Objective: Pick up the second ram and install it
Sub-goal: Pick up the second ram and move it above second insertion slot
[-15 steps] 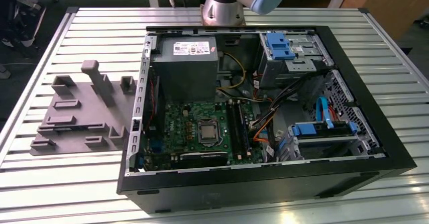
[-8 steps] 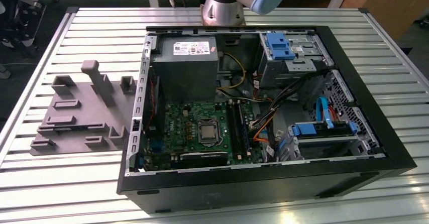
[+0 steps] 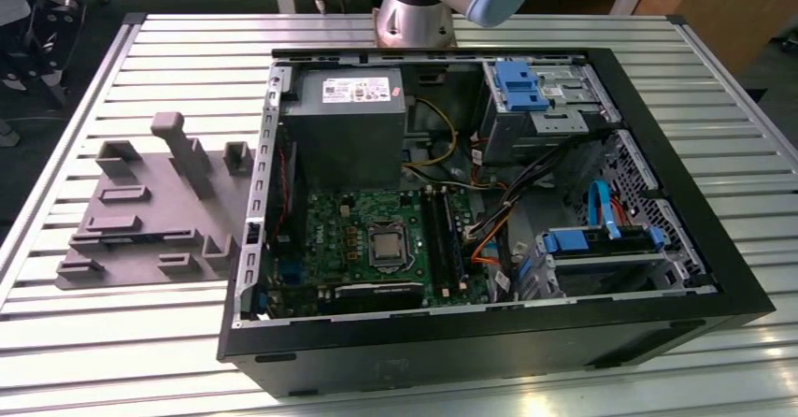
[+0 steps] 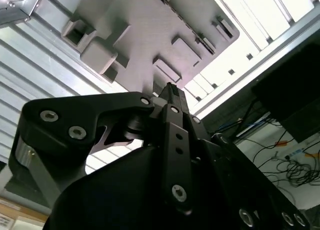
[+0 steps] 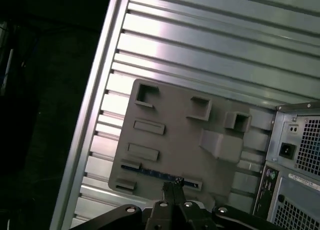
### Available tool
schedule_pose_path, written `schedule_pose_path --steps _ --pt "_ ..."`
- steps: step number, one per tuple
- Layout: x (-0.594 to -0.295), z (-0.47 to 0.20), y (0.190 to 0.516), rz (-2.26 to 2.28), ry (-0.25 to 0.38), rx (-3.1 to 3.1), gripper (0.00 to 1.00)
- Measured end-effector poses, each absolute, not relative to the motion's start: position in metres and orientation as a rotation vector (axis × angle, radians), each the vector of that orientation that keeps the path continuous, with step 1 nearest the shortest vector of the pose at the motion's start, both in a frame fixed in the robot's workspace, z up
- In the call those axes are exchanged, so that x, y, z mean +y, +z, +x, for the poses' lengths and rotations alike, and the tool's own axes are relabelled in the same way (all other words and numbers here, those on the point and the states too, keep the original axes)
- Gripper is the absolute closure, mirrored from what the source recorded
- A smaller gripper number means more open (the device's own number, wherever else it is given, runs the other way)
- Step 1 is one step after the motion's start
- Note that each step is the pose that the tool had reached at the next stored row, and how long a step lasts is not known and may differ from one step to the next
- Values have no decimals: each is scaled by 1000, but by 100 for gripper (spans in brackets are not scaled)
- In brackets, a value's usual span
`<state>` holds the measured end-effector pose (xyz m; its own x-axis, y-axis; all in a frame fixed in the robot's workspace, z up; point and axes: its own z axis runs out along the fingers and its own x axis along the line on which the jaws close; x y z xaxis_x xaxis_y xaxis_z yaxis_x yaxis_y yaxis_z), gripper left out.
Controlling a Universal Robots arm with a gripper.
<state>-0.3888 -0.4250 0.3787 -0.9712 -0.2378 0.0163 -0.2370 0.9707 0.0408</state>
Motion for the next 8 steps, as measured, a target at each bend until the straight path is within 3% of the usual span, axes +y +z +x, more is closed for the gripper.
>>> schedule_pose_path --steps 8 --pt "-425 -389 379 496 -58 -3079 89"
